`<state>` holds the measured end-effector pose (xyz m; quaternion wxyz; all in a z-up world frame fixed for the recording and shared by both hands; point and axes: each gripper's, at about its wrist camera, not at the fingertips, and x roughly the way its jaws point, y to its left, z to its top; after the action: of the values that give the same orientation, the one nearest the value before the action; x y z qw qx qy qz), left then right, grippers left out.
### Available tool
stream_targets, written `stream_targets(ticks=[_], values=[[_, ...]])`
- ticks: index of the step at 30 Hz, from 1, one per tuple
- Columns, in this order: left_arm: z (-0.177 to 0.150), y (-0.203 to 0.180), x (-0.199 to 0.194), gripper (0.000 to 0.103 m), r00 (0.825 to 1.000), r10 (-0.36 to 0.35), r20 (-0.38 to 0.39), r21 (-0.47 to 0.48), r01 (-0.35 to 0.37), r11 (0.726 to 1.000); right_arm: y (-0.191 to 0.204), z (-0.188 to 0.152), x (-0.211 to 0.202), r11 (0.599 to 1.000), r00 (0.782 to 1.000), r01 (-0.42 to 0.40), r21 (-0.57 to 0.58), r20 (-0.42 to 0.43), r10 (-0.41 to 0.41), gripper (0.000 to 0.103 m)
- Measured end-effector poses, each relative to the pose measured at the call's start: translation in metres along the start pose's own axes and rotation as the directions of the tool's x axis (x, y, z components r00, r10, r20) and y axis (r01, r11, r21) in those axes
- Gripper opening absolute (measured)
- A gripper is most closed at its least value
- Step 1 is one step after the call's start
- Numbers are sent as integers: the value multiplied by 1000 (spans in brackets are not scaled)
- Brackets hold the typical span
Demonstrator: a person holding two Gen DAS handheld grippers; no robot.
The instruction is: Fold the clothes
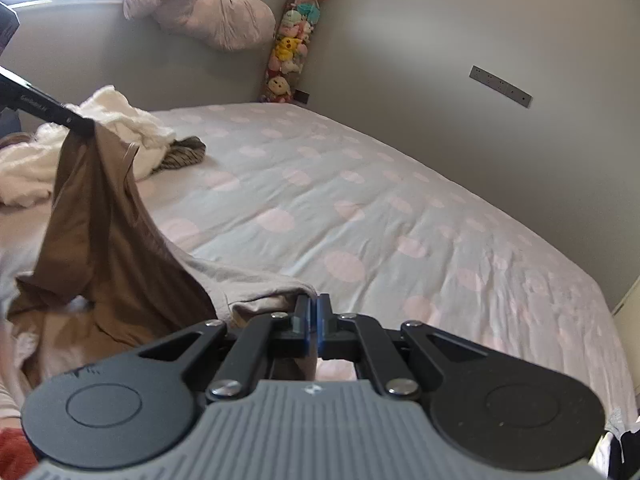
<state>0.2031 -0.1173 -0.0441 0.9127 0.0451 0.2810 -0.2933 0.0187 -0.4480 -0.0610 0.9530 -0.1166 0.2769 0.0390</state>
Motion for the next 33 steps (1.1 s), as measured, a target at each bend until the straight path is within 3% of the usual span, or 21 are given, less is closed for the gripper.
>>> stream_targets(ticks=[3,4,9,15,19,22,24,29,31,33], values=[[23,4,-29,4,998,19,63,56,-23,998,-15,8,-15,985,992,-124,124,6,124,4],[27,2,-29,4,999,20,48,91,-24,996,-19,7,-13,976,988,-152,158,-10,156,4],[-3,-11,-5,4,993,7,-117,226,20,974,-22,-18,28,958,961,-183,220,-165,222,4],[-50,-25,17,4,965,-36,-260,328,124,937,-21,-47,69,962,914,-164,216,-334,231,4],[-75,-39,4,4,928,-96,-361,442,261,858,-21,-60,86,976,879,-132,172,-435,196,4],[-94,-52,0,4,883,-119,-454,501,364,785,-24,-65,86,974,876,-140,178,-436,206,4],[-104,-59,1,4,864,-99,-494,532,390,752,-22,-65,85,975,876,-143,168,-436,204,5],[-112,-72,-9,4,864,-106,-493,575,414,706,-9,-53,70,982,889,-159,101,-418,187,20],[-114,-78,-14,4,863,-99,-495,604,424,674,2,-44,59,981,895,-186,49,-403,190,28],[-116,-84,-18,4,860,-98,-500,629,439,641,17,-34,51,974,898,-227,-10,-390,205,30]])
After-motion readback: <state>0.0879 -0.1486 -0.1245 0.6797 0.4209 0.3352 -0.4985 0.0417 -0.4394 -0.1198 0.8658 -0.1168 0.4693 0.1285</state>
